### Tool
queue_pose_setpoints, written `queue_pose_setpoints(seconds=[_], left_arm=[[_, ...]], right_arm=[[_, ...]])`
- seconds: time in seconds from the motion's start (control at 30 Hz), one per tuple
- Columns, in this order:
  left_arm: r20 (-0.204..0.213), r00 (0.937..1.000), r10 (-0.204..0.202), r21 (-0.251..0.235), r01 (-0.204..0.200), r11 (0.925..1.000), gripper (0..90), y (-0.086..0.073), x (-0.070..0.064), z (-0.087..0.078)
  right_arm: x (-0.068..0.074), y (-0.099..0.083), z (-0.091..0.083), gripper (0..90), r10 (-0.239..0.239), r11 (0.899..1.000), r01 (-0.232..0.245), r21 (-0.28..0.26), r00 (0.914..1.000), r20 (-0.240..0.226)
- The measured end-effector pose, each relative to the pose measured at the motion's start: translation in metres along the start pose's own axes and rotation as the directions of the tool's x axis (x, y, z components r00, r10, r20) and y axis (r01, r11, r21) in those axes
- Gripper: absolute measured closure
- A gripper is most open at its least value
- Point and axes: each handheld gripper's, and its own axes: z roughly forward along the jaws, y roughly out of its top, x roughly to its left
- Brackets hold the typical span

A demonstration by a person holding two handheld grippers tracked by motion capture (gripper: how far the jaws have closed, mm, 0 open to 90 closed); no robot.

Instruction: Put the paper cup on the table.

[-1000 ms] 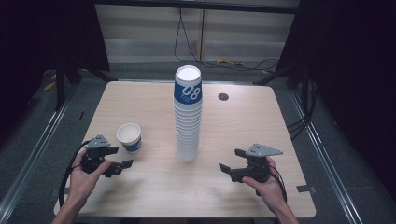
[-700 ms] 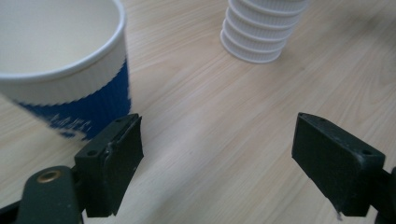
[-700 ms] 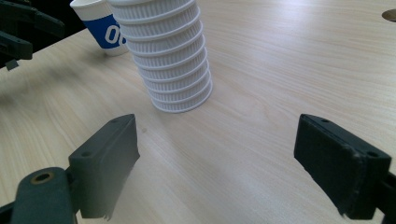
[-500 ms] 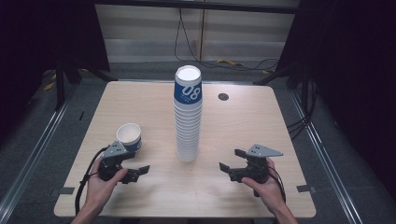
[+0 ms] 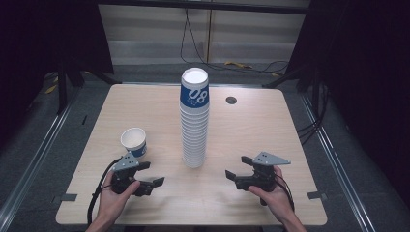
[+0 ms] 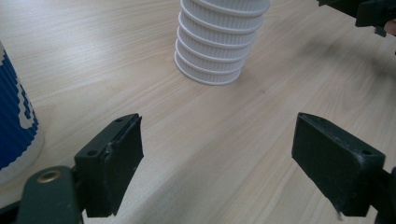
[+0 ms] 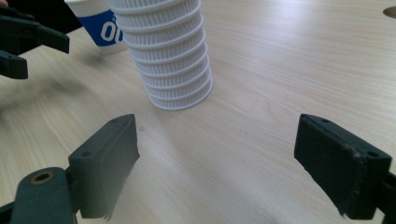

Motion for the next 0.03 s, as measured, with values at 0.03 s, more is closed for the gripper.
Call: queue_pose_setpoints(seconds=[0.03], left_arm=[[0.008,1.0000,0.001,0.002,-0.001,1.0000,16.4,-0.0002,0.0001,0.0003]], right_arm=[[0.0004,-0.0002,0.0009,13.8,0.000,1.000,0.000,0.007,1.0000,0.002]])
